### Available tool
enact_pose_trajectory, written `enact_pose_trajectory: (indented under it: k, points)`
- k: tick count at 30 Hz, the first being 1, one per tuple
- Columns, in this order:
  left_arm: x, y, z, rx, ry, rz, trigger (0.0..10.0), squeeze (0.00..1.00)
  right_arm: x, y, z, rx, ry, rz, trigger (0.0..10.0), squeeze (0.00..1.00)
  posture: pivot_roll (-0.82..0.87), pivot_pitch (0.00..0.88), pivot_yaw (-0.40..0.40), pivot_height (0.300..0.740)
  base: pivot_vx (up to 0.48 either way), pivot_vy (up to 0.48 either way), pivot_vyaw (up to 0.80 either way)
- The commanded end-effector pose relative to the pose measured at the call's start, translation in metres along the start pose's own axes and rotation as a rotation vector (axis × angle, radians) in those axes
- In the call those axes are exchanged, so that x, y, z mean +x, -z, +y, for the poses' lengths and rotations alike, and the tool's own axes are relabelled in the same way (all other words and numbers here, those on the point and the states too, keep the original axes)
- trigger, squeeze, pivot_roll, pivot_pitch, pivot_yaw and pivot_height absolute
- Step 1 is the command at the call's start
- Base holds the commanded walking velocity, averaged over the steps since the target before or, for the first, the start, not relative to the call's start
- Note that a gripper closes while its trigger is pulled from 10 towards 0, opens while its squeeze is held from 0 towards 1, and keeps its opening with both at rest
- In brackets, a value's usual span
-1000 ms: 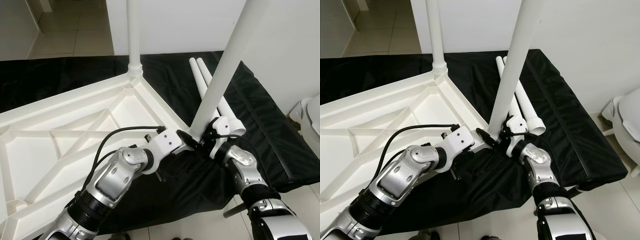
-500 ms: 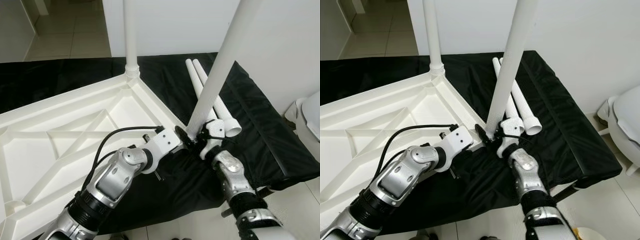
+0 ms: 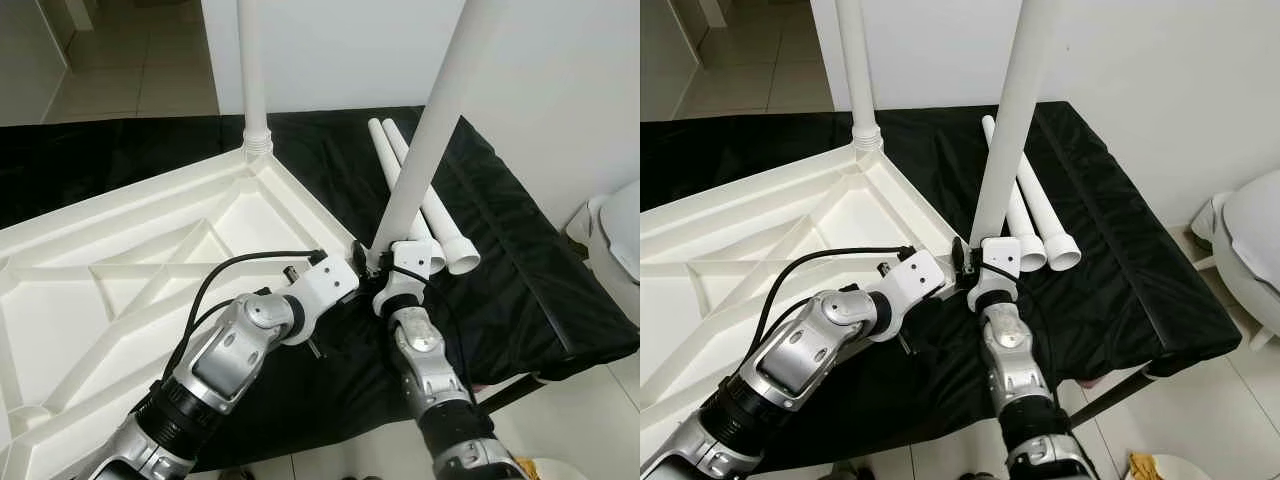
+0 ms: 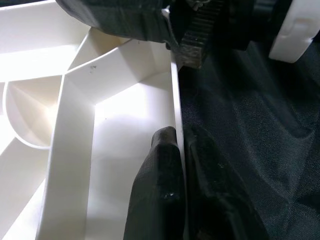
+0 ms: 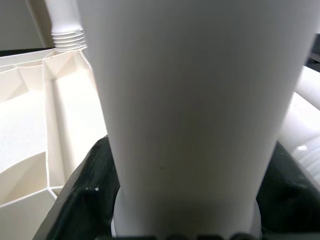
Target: Building children table
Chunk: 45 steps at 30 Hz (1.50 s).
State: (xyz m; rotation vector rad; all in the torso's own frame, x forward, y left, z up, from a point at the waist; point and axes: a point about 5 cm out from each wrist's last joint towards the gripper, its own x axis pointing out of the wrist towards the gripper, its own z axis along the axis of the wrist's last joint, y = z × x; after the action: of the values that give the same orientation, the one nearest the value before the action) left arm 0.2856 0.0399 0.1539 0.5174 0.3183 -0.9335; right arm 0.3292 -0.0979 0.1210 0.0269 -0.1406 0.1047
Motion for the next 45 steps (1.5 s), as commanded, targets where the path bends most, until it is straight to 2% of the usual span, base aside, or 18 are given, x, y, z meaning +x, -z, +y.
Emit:
enact_pose_trajectory:
  k: [1,3,4,5,6,9,10,11,17,18,21,23,24,25,26,34,38,45]
  points:
    - [-0.002,-0.019,-0.005,0.078,0.031,-0.095,10.0,0.00,-0.008,0.020,-0.004,0.006,0.017,0.114,0.0,0.00,-0.01,0.034,-0.028,0.740,0.000,0.000,0.00]
    - [-0.002,-0.019,-0.005,0.079,0.032,-0.095,10.0,0.00,-0.007,0.020,-0.006,0.004,0.018,0.115,0.0,0.00,-0.01,0.033,-0.028,0.740,0.000,0.000,0.00]
    - [-0.002,-0.019,-0.005,0.081,0.034,-0.095,10.0,0.00,-0.005,0.021,-0.012,-0.004,0.025,0.126,9.1,0.00,-0.01,0.033,-0.028,0.740,0.000,0.000,0.00]
    - [-0.002,-0.019,-0.005,0.081,0.034,-0.095,10.0,0.00,-0.005,0.021,-0.012,-0.004,0.025,0.126,9.1,0.00,-0.01,0.033,-0.028,0.740,0.000,0.000,0.00]
    - [-0.002,-0.019,-0.005,0.081,0.035,-0.095,10.0,0.00,-0.004,0.021,-0.015,-0.006,0.019,0.129,10.0,0.00,-0.01,0.031,-0.030,0.740,0.000,0.000,0.00]
    - [-0.002,-0.019,-0.005,0.082,0.035,-0.095,10.0,0.00,-0.004,0.021,-0.016,-0.009,0.017,0.131,10.0,0.00,-0.01,0.029,-0.030,0.740,0.000,0.000,0.00]
    - [-0.002,-0.019,-0.005,0.083,0.034,-0.094,10.0,0.00,-0.003,0.019,-0.019,-0.026,0.011,0.124,10.0,0.10,-0.01,0.028,-0.029,0.740,0.000,0.000,0.00]
    - [-0.002,-0.019,-0.005,0.083,0.033,-0.093,10.0,0.00,-0.003,0.017,-0.020,-0.022,-0.001,0.114,10.0,1.00,-0.01,0.029,-0.029,0.740,0.000,0.000,0.00]
    - [-0.002,-0.019,-0.004,0.082,0.029,-0.092,10.0,0.00,0.001,0.005,-0.026,-0.041,-0.150,0.048,10.0,1.00,-0.01,0.034,-0.023,0.740,0.000,0.000,0.00]
    - [-0.002,-0.019,-0.003,0.083,0.027,-0.091,10.0,0.00,0.001,0.001,-0.029,-0.043,-0.221,0.025,10.0,1.00,-0.01,0.035,-0.022,0.740,0.000,0.000,0.00]
    - [-0.002,-0.019,-0.003,0.083,0.026,-0.090,10.0,0.00,0.001,0.000,-0.030,-0.042,-0.239,0.018,10.0,1.00,-0.01,0.035,-0.022,0.740,0.000,0.000,0.00]
    - [-0.002,-0.019,-0.002,0.082,0.023,-0.089,10.0,0.00,0.001,-0.003,-0.032,-0.043,-0.300,0.004,10.0,1.00,-0.01,0.038,-0.022,0.740,0.000,0.000,0.00]
    - [-0.002,-0.019,-0.002,0.082,0.021,-0.089,10.0,0.00,0.000,-0.006,-0.034,-0.039,-0.372,-0.008,10.0,1.00,-0.01,0.040,-0.020,0.740,0.000,0.000,0.00]
    - [-0.003,-0.018,-0.001,0.082,0.020,-0.088,10.0,0.00,-0.002,-0.008,-0.035,-0.039,-0.449,-0.012,10.0,0.23,-0.01,0.042,-0.017,0.740,0.000,0.000,0.00]
    - [-0.003,-0.019,-0.001,0.080,0.019,-0.089,10.0,0.00,-0.003,-0.009,-0.036,-0.037,-0.517,-0.016,10.0,0.00,-0.01,0.043,-0.016,0.740,0.000,0.000,0.00]
    - [-0.004,-0.020,0.001,0.078,0.014,-0.092,10.0,0.00,-0.006,-0.004,-0.043,-0.013,-0.684,0.035,10.0,0.00,-0.01,0.050,-0.009,0.740,0.000,0.000,0.00]
    - [-0.005,-0.020,0.003,0.076,0.004,-0.090,10.0,0.00,-0.003,0.001,-0.057,-0.060,-0.654,0.070,10.0,0.00,0.00,0.059,-0.004,0.740,0.000,0.000,0.00]
    - [-0.006,-0.020,0.004,0.073,0.002,-0.089,10.0,0.00,-0.005,0.006,-0.064,-0.062,-0.634,0.098,10.0,0.00,0.00,0.070,0.002,0.740,0.000,0.000,0.00]
